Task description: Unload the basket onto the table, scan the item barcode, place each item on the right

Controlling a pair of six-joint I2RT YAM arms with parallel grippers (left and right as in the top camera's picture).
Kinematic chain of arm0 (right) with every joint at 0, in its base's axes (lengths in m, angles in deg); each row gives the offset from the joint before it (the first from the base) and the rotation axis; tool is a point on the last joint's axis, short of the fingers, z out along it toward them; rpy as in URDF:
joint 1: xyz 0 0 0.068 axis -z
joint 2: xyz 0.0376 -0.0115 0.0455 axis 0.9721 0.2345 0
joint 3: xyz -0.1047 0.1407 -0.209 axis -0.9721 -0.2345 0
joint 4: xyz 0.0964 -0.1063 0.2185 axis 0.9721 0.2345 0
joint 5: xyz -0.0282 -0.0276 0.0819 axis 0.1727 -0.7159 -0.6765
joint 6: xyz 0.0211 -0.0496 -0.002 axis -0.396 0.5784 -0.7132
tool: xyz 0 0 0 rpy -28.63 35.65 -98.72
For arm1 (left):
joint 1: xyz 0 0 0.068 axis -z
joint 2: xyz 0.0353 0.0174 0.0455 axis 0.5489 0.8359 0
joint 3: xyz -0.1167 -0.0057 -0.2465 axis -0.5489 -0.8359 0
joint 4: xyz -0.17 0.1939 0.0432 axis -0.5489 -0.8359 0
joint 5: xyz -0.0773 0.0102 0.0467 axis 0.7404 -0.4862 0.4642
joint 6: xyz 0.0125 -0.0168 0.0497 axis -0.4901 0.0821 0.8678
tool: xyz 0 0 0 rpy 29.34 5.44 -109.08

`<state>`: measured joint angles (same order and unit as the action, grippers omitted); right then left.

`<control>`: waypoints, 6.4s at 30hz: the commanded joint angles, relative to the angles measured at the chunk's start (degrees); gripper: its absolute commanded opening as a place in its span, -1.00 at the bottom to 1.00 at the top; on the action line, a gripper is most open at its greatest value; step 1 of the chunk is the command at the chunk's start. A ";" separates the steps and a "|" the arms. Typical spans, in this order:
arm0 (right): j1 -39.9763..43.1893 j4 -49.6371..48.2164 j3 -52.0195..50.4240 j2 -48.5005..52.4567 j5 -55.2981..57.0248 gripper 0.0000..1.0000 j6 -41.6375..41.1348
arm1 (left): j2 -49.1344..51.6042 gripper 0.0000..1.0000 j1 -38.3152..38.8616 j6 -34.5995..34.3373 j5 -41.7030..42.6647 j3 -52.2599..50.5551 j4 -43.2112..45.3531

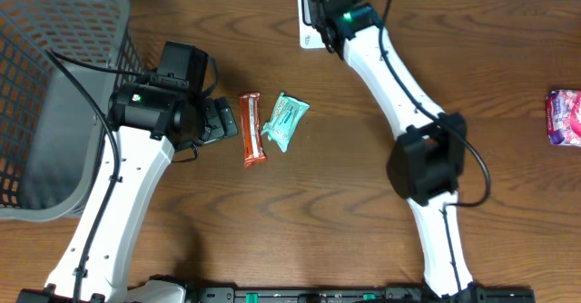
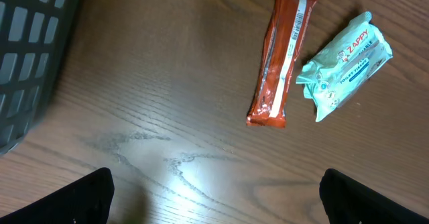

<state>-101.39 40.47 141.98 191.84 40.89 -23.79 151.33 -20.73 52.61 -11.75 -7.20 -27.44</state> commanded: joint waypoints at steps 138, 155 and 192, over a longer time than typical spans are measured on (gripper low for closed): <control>0.00 10.47 -36.74 -7.17 -65.40 0.19 -22.23 | -0.31 0.96 -0.17 -0.72 -0.52 0.42 -0.22; 0.85 -10.14 -45.83 -7.65 -70.69 -0.98 -26.05 | -0.31 0.96 -0.17 -0.72 -0.52 0.42 -0.22; 4.02 -28.55 -44.57 -9.44 -115.91 -0.97 -58.97 | -0.31 0.96 -0.17 -0.72 -0.50 0.42 -0.24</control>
<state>-97.21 18.59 97.00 183.58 -73.59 -81.34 151.33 -20.73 52.61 -11.75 -7.18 -27.44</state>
